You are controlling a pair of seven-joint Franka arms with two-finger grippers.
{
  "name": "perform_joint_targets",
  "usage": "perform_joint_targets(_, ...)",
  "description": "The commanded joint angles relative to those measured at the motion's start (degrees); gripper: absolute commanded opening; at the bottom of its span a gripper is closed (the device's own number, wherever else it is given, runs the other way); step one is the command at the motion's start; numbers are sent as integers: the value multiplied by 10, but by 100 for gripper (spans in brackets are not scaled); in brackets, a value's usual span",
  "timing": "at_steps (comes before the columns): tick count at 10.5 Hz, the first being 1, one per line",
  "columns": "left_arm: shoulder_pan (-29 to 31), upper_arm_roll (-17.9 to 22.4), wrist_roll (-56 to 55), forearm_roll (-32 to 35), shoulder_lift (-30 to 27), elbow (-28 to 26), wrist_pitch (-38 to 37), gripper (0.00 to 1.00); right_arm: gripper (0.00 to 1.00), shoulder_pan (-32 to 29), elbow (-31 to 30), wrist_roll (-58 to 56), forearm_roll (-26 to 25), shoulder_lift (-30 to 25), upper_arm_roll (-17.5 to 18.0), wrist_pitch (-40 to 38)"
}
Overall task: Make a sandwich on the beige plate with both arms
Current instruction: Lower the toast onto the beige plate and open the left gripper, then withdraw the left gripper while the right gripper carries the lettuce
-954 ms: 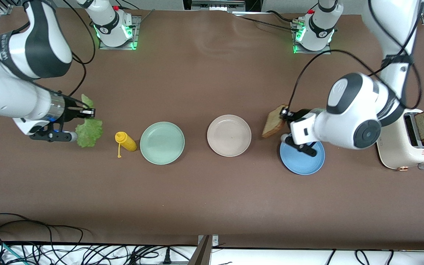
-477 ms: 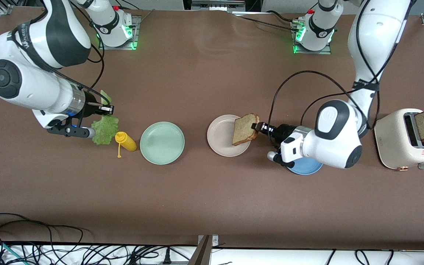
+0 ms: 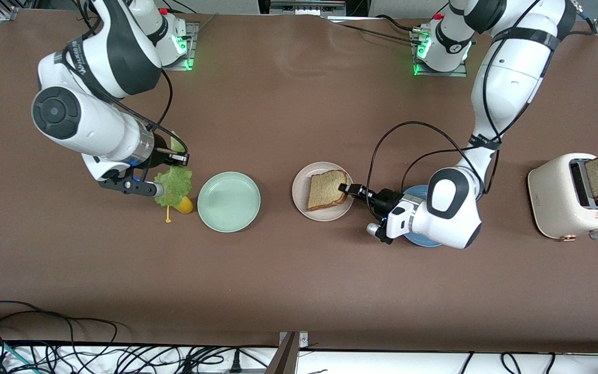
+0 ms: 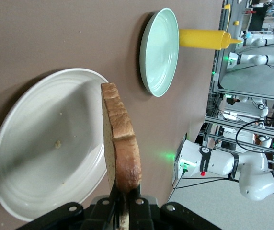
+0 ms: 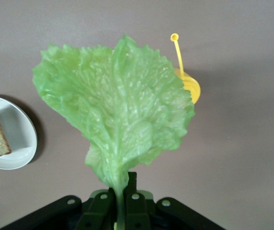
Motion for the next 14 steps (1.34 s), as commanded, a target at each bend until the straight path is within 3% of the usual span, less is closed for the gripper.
perform_joint_targets(1,-4,5,74,-23,23,10,-5,0,0,21,9,39,-24,17,2,14)
perform_joint_targets(3,2,8,79,-15,24,3,-6,5,0,30,7,40,-26,23,2,22)
perform_joint_targets(4,2,10,82,-12,24,3,-6,90,0,35,7,41,-26,27,2,24)
perform_joint_targets(5,4,10,85,15,19,4,-6,100,0,35,7,49,-27,27,2,24)
perform_joint_targets(9,32,10,93,148,2,15,-6,100,0,43,7,58,-25,30,2,36)
perform_joint_targets(14,51,17,70,257,-79,16,-11,100,0,97,10,151,-29,48,2,88)
